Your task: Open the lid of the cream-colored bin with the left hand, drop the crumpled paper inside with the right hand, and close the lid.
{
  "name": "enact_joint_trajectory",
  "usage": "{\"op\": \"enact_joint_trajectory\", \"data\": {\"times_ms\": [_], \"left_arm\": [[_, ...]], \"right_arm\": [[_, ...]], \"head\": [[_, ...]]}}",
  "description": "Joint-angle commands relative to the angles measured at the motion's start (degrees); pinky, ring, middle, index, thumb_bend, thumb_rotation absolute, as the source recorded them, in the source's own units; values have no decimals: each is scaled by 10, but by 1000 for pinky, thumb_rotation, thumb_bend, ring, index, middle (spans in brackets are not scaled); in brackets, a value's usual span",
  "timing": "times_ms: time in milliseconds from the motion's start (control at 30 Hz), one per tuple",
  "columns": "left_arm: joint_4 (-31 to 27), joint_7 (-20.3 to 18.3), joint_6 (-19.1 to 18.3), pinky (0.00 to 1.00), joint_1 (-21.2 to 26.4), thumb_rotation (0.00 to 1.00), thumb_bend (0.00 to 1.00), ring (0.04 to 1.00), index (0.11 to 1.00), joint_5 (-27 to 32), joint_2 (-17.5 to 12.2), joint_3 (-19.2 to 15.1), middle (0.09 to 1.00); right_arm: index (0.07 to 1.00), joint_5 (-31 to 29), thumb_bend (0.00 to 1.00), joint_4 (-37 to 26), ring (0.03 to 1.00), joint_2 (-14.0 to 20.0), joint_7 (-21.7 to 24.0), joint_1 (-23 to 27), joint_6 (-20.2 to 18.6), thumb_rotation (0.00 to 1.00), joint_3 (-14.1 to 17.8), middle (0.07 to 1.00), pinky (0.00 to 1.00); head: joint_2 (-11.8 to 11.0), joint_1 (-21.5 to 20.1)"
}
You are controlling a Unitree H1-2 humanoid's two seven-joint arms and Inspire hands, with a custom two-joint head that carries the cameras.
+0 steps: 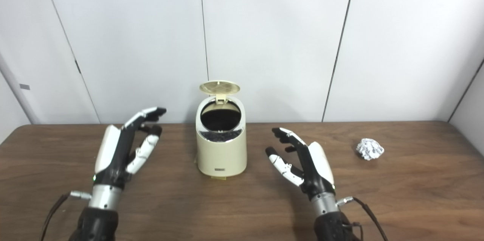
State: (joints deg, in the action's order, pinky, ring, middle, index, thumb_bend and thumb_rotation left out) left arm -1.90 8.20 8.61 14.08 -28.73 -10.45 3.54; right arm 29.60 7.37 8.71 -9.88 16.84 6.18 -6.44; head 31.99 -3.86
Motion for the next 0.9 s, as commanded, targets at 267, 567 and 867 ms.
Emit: {"op": "enact_joint_trajectory", "data": {"times_ms": [267,567,867], "left_arm": [[36,21,32,647,8,933,493,751,783,-4,-1,-4,778],[43,17,26,646,4,901,483,756,784,-3,-8,-11,779],[61,21,40,638,6,877,476,752,782,0,-14,-11,775]], "right_arm": [[821,199,750,-139,812,107,142,72,-177,411,-27,885,651],[835,251,960,-128,841,210,295,129,-256,388,-33,900,647],[846,278,996,-62,852,261,362,173,-306,302,-36,914,619]], "head": [[9,-13],[10,-40],[2,-55]]}}
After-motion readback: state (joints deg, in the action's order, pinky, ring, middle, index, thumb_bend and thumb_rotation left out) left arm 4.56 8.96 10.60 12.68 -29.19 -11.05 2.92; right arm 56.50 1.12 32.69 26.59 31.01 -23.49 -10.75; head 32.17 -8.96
